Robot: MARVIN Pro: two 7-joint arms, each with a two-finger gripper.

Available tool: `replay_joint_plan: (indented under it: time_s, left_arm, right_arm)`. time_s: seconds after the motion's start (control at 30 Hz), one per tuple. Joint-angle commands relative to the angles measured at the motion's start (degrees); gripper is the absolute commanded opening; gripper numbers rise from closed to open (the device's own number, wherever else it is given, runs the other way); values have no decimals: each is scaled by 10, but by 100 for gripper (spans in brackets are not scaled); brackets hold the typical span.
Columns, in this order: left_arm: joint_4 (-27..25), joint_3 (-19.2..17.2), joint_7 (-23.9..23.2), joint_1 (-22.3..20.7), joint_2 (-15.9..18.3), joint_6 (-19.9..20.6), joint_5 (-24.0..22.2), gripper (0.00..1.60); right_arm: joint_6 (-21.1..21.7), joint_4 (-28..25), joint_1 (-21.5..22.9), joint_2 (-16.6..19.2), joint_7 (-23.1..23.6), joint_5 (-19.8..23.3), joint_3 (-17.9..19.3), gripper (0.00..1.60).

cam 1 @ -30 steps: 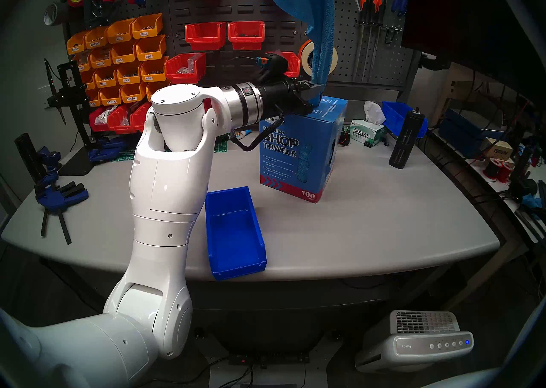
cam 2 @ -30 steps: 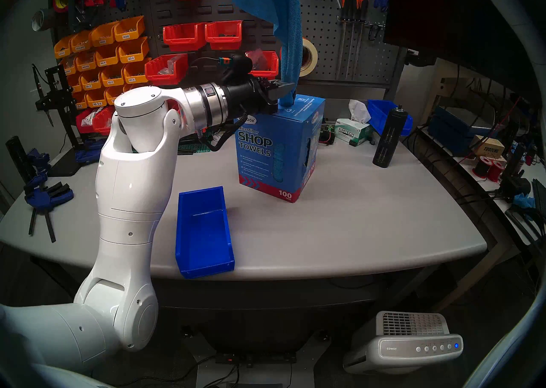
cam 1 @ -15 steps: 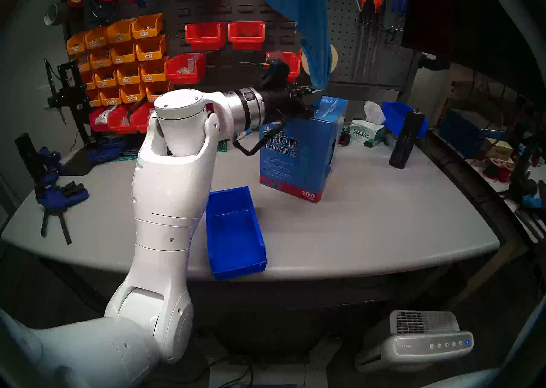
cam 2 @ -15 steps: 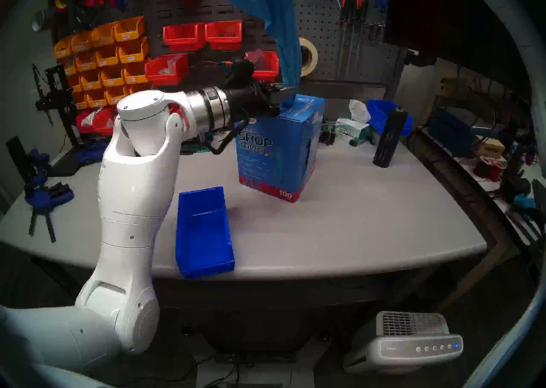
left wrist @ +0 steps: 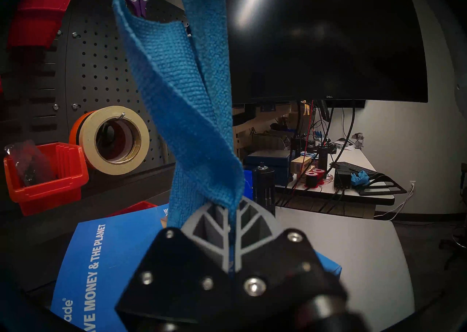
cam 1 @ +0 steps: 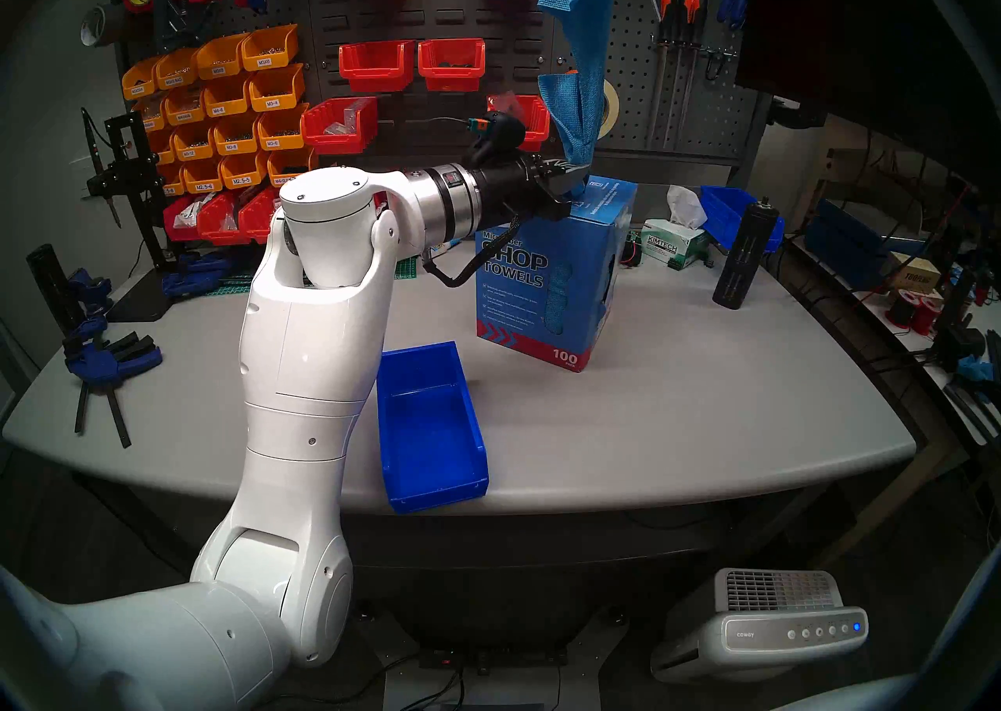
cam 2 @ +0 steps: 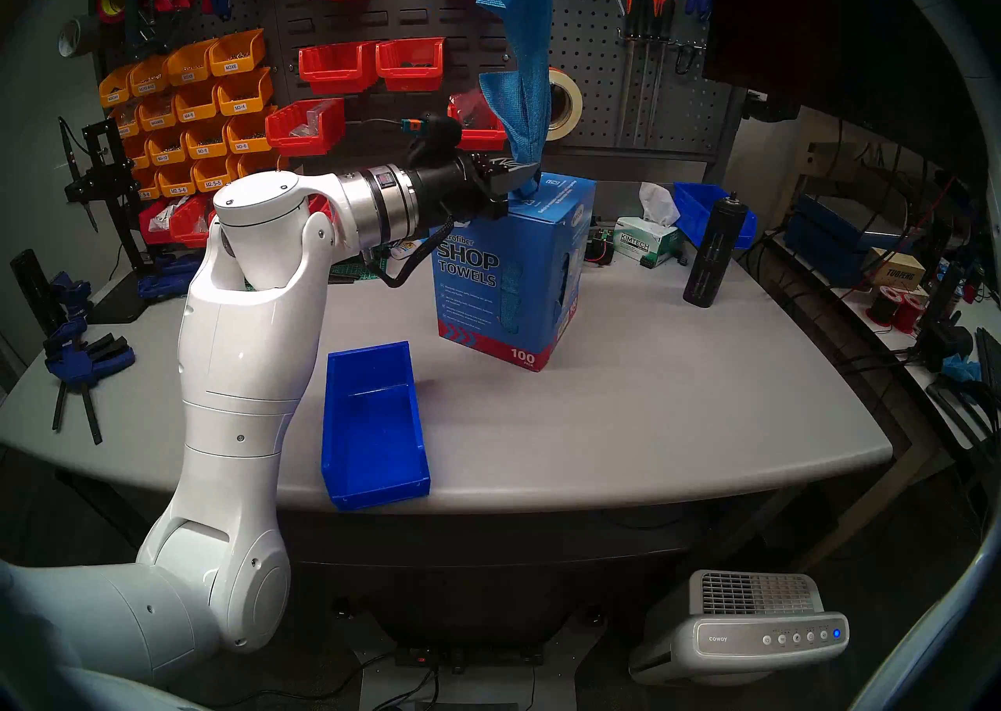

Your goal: Take out a shop towel

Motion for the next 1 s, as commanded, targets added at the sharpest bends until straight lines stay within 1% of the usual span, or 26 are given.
replay_joint_plan:
  time_s: [0.0,0.2,0.43,0.6,0.63,0.7,0.73,0.77,0.8,0.83,0.87,0.97]
  left_arm:
    - [-2,2,-1,-5,1,-1,1,0]
    - [-4,1,-2,-5,3,1,0,0]
    - [-5,2,-4,-6,4,1,-1,0]
    - [-7,2,-5,-9,3,0,-2,0]
    - [-9,1,-5,-10,2,-1,-2,0]
    - [-9,0,-5,-11,3,0,-3,0]
    - [-10,-1,-5,-12,2,0,-3,0]
    - [-10,-2,-6,-15,4,-2,-2,0]
    - [-10,-2,-6,-15,4,-2,-2,0]
    - [-10,-5,-4,-18,5,-3,-1,0]
    - [-9,-6,-5,-19,6,-4,-1,0]
    - [-8,-11,-4,-23,6,-4,-1,0]
  right_arm:
    - [-19,23,56,-9,-7,-22,26,0]
    - [-19,42,74,-8,-1,-36,28,0]
    - [-22,40,82,3,18,-51,20,0]
    - [-22,18,69,15,29,-48,18,0]
    - [-16,4,61,25,32,-44,18,0]
    - [-15,-4,56,30,32,-41,19,0]
    - [-11,-14,50,38,31,-38,20,0]
    - [-6,-34,38,55,31,-32,22,0]
    - [-6,-34,38,55,31,-32,22,0]
    - [-1,-52,29,71,34,-26,22,0]
    - [-1,-61,24,79,33,-24,23,0]
    - [4,-75,16,95,32,-21,26,0]
